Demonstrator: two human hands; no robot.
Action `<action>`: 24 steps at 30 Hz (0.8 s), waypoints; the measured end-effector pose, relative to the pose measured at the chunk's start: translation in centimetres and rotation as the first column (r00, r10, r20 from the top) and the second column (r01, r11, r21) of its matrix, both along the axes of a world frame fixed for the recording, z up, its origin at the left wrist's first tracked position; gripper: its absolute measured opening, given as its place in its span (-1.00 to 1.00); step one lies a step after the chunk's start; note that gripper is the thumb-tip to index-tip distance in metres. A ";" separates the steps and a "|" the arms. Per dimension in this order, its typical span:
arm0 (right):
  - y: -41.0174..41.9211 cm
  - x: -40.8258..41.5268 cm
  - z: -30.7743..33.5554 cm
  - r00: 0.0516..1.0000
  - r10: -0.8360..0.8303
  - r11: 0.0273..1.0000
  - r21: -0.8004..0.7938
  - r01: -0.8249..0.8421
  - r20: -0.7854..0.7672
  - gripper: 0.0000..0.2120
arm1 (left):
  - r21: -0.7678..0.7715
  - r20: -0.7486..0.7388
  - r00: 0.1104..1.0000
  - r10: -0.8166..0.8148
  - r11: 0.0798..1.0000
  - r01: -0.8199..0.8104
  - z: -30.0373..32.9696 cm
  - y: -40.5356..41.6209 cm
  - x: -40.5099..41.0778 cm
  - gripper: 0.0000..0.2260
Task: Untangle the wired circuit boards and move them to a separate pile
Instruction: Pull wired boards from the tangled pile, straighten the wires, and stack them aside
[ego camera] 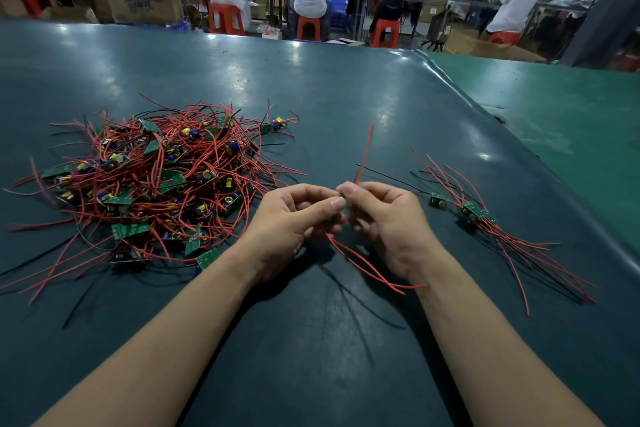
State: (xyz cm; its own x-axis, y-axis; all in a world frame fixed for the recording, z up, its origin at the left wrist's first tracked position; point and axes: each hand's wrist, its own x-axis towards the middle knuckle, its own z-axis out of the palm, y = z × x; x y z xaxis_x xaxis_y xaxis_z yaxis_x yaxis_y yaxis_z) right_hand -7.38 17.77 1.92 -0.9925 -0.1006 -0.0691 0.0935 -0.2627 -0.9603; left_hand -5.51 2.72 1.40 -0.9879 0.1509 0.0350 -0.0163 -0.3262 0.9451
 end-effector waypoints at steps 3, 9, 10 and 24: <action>0.2 0.1 0.0 1.000 0.014 0.996 0.084 -0.012 -0.018 -0.88 | -0.054 0.010 1.000 -0.017 0.998 0.017 0.1 0.0 0.1 -0.90; 0.4 -0.1 0.0 0.996 -0.054 0.998 0.039 0.057 -0.073 -0.86 | -0.136 0.017 0.998 -0.060 0.989 0.061 0.4 0.1 0.2 -0.90; 0.6 -0.3 0.2 0.991 -0.111 0.994 0.015 0.112 -0.079 -0.84 | -0.139 0.011 0.997 -0.071 0.988 0.071 0.4 0.0 0.2 -0.89; 1.7 -1.5 0.0 0.917 -0.394 0.917 -0.096 0.387 -0.064 -0.81 | 0.165 0.053 0.985 -0.164 0.974 0.153 1.0 -0.8 0.6 -0.96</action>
State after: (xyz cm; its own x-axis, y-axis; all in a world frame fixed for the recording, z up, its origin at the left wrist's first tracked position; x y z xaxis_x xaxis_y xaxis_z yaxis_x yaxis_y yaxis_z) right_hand -8.87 19.42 1.89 -0.9558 0.2940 0.0044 -0.1085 -0.3386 -0.9347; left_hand -4.89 1.94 2.41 -0.9527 0.3038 0.0067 -0.1409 -0.4611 0.8761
